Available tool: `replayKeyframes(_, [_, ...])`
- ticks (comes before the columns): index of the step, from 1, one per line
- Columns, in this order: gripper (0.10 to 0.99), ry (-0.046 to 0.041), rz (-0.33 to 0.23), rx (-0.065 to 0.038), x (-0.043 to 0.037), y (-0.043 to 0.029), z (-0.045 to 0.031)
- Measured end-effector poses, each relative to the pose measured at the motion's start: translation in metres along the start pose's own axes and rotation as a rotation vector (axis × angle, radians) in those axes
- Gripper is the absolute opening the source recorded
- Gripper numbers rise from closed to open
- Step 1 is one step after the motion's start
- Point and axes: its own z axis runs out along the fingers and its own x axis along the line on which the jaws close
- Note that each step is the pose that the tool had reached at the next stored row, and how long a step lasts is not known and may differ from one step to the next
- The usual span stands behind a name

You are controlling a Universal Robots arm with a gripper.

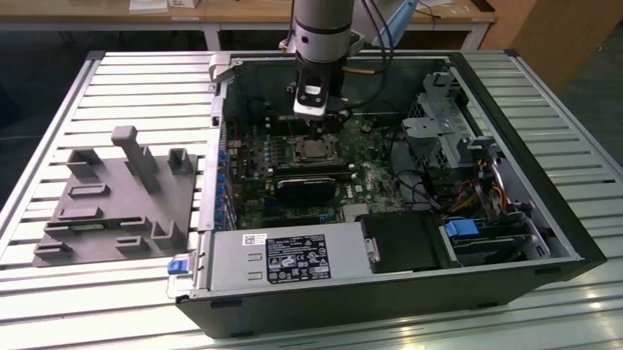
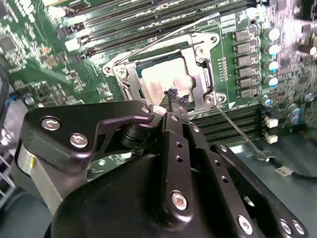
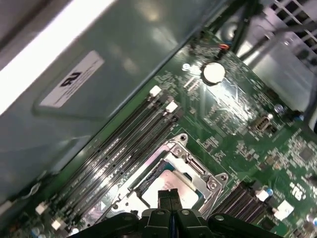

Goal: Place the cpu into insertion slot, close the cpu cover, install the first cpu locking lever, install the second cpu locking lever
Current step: 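Close the cpu cover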

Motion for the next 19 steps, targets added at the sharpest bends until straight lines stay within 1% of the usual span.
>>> replayKeyframes(19, [0.102, 0.0102, -0.345, -0.001, 0.0000, 0.0000, 0.0006])
